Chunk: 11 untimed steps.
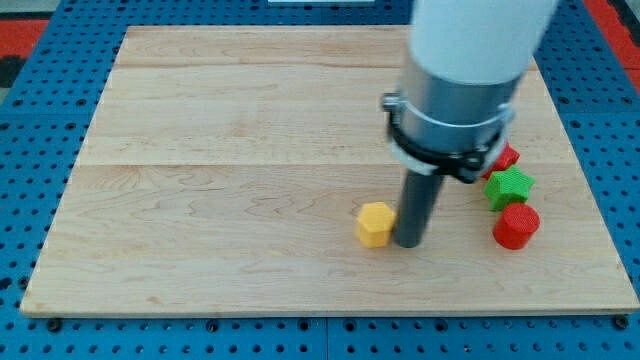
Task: Push the yellow hexagon to the bottom left of the board
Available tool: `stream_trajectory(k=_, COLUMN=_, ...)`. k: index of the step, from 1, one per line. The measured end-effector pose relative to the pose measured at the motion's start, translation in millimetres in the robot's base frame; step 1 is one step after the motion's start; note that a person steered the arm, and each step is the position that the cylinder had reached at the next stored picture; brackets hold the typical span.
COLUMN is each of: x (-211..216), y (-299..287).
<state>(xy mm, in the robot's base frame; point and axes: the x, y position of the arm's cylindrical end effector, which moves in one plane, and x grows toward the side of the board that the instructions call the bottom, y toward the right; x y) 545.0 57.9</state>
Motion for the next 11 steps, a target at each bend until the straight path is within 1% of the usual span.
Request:
stream_trajectory(k=1, x=-42, y=-85)
stream_trajectory(k=2, x=-80, y=-52)
stream_trajectory(k=3, x=-80, y=-124)
stream_trajectory(k=4, x=-32, y=-153)
stream_trajectory(k=5, x=-22, y=-185)
stream_trajectory(k=6, x=-36, y=-225)
stream_trajectory(k=7, x=-62, y=-250)
stream_trajectory(k=8, x=-84, y=-291)
stream_trajectory(k=9, x=-46, y=-289)
stream_trajectory(k=10, x=-64, y=-261)
stream_trajectory(k=11, x=-144, y=-192)
